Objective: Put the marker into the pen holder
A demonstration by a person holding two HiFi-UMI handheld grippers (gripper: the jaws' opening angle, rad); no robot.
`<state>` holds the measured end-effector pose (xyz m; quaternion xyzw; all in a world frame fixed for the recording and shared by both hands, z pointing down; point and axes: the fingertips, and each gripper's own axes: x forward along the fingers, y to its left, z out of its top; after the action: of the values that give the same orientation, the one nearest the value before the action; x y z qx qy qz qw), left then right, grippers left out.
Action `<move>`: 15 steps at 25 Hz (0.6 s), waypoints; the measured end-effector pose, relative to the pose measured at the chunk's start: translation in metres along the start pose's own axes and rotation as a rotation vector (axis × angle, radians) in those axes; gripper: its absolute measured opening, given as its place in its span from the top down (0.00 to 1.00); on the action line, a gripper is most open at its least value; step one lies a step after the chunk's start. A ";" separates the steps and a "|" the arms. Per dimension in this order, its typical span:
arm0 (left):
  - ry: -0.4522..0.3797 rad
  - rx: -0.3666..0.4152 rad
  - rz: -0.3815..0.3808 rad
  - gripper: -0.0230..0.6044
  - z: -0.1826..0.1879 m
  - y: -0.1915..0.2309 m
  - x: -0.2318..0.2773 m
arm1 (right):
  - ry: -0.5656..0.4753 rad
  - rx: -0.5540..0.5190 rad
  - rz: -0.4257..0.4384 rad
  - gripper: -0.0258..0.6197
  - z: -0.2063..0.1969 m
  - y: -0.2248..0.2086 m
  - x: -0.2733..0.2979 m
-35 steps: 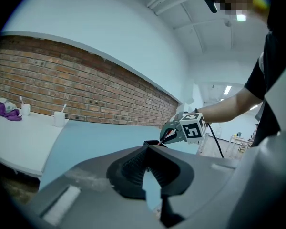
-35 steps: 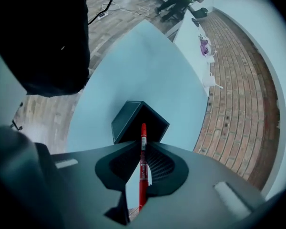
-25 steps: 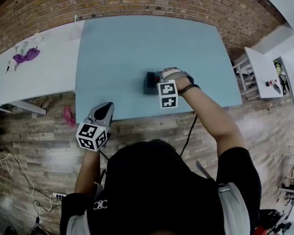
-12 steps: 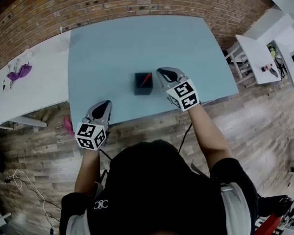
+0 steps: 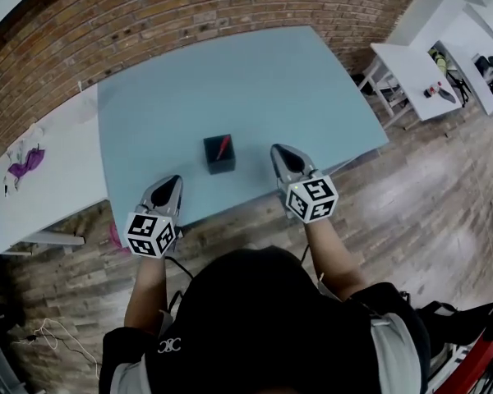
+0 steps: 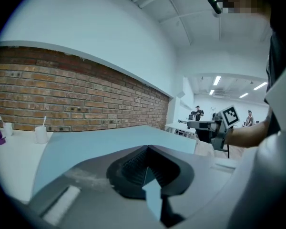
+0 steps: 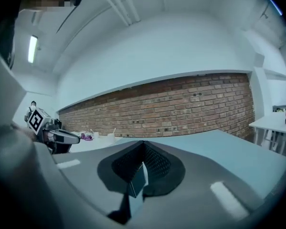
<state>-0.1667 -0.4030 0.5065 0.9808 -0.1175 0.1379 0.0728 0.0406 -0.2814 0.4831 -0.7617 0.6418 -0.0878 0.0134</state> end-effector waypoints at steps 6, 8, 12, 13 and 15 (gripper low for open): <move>0.017 0.015 0.002 0.95 0.003 -0.008 0.008 | 0.049 0.000 -0.008 0.95 -0.026 -0.006 -0.013; 0.025 0.015 0.005 0.95 0.002 -0.009 0.008 | 0.055 0.000 -0.005 0.95 -0.028 -0.007 -0.014; 0.057 -0.005 0.018 0.95 -0.006 -0.009 0.007 | 0.067 -0.001 0.004 0.95 -0.032 -0.006 -0.015; 0.059 -0.010 0.020 0.95 -0.008 -0.009 0.006 | 0.069 -0.004 0.006 0.95 -0.032 -0.006 -0.014; 0.053 -0.015 0.024 0.95 -0.008 -0.011 0.005 | 0.069 -0.006 0.014 0.95 -0.032 -0.005 -0.013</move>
<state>-0.1618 -0.3924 0.5142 0.9747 -0.1284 0.1639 0.0815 0.0389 -0.2645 0.5141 -0.7538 0.6473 -0.1121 -0.0106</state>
